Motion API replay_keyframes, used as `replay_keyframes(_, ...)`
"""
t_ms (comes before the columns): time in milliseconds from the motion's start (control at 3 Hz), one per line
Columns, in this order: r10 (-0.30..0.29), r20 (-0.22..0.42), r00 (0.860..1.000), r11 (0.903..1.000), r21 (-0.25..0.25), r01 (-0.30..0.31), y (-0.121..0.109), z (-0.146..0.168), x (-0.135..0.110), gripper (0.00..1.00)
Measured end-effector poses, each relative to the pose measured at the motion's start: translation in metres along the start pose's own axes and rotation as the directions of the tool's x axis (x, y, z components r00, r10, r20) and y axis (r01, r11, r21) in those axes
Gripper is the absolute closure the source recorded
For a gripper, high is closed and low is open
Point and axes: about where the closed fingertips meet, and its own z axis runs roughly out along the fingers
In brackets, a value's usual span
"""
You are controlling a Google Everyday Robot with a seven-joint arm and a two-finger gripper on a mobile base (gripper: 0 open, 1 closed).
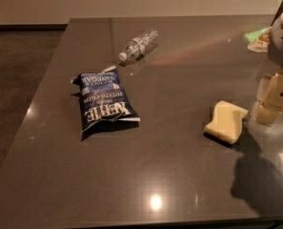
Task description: Move sponge near blue chip bag
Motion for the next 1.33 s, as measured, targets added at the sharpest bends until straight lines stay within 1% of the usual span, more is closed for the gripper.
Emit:
replay_keyframes(333, 0.000, 0.000, 1.000, 1.0000, 0.000, 0.000, 0.000, 0.000, 0.000, 0.00)
replay_keyframes(667, 0.028, -0.004, 1.000, 0.9991, -0.033, -0.028, 0.000, 0.014, 0.001, 0.00)
replay_keyframes(1000, 0.058, 0.019, 0.998, 0.9941, -0.092, -0.056, 0.007, 0.043, 0.002, 0.00)
replay_keyframes(1333, 0.072, 0.047, 0.996, 0.9921, -0.106, -0.066, 0.008, 0.078, 0.008, 0.00)
